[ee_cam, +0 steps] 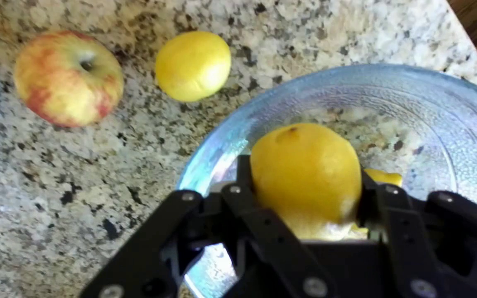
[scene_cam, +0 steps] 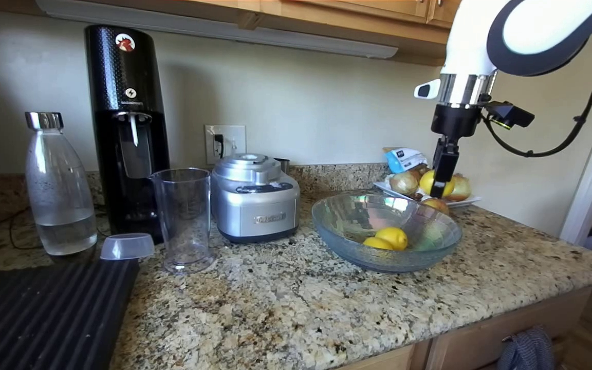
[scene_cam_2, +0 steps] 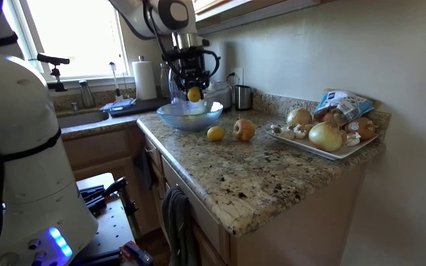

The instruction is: Put the lemons and the apple in the glass bowl

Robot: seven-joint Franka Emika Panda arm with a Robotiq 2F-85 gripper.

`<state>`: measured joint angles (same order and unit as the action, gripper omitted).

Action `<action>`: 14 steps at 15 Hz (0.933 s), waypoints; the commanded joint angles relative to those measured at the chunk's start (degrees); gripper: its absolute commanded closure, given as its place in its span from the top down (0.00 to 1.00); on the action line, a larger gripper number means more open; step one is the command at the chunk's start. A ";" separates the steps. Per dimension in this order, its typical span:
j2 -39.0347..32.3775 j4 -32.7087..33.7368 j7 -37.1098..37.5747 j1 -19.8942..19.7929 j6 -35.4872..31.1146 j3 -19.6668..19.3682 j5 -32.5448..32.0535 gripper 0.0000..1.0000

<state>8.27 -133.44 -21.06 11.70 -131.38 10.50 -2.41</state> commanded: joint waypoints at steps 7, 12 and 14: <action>-12.17 2.39 -4.17 3.28 -12.77 4.16 3.73 0.27; -16.52 6.12 -3.20 3.17 -12.37 6.04 1.77 0.78; -16.20 6.85 -1.79 3.17 -10.74 6.17 0.91 0.90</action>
<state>-8.18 -127.83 -24.15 14.80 -143.55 16.34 -0.12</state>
